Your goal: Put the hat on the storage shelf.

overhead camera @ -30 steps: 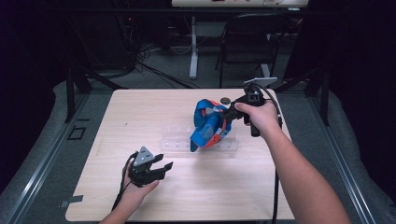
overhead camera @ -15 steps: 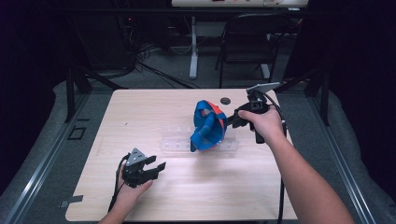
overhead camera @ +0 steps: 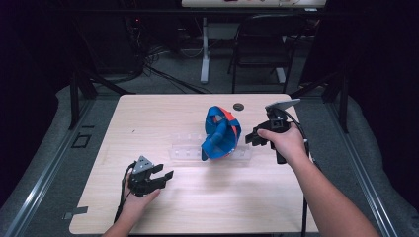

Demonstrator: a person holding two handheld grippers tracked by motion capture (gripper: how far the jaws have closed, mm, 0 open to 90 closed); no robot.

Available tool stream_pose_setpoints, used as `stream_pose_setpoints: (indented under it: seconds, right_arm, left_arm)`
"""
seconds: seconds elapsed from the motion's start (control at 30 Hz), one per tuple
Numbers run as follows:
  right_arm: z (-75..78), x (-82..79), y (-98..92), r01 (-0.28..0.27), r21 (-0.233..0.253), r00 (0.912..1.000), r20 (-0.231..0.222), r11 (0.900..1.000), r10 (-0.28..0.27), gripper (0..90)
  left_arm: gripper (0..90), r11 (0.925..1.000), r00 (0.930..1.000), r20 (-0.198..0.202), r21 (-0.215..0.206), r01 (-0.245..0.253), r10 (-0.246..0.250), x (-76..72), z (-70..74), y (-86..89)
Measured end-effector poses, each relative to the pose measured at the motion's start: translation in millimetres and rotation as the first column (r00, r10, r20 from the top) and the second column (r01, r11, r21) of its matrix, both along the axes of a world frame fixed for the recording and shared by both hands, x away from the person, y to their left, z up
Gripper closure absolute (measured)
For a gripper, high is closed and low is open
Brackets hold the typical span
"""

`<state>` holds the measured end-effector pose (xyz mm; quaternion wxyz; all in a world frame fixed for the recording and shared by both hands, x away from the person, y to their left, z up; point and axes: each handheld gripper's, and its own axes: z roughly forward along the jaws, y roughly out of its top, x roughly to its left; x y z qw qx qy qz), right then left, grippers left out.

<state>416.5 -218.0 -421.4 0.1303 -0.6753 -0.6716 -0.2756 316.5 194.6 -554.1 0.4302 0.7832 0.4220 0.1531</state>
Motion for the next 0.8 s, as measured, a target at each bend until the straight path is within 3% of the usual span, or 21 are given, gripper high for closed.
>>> stream_pose_setpoints:
  seconds: [0.07, 0.27, 0.4, 0.53, 0.67, 0.8]
  right_arm:
    - [-3.8, -4.2, -1.3, 0.012, -0.001, 0.9999, 0.011, 1.000, -0.012, 64.5]
    - [-15.2, -20.4, -1.0, -0.019, -0.072, 0.9980, 0.058, 0.997, 0.023, 62.2]
    - [-32.6, -32.9, -1.2, -0.050, -0.060, 0.9958, 0.074, 0.997, 0.054, 58.8]
    - [-50.2, -49.3, -1.6, -0.055, -0.094, 0.9857, 0.154, 0.994, 0.069, 54.9]
    - [-69.8, -63.8, -3.7, -0.048, -0.074, 0.9775, 0.202, 0.996, 0.062, 50.6]
    - [-86.1, -80.6, -7.2, -0.036, -0.061, 0.9592, 0.278, 0.997, 0.052, 50.8]
  left_arm:
    - [48.1, 1.0000, 1.0000, -0.005, 0.002, -0.003, 0.003, 0.5, -0.2, 1.0]
    - [48.1, 0.9998, 0.9998, -0.010, -0.004, -0.018, 0.018, 2.8, -2.3, 2.8]
    - [48.1, 0.9997, 0.9996, -0.015, -0.003, -0.024, 0.023, 3.4, -3.5, 4.1]
    - [47.9, 0.9997, 0.9996, -0.014, 0.001, -0.024, 0.024, 3.6, -3.6, 4.6]
    - [47.6, 0.9997, 0.9997, -0.016, 0.011, -0.020, 0.020, 3.7, -3.9, 6.0]
    - [47.3, 0.9997, 0.9996, -0.013, 0.006, -0.024, 0.024, 4.7, -4.4, 6.5]
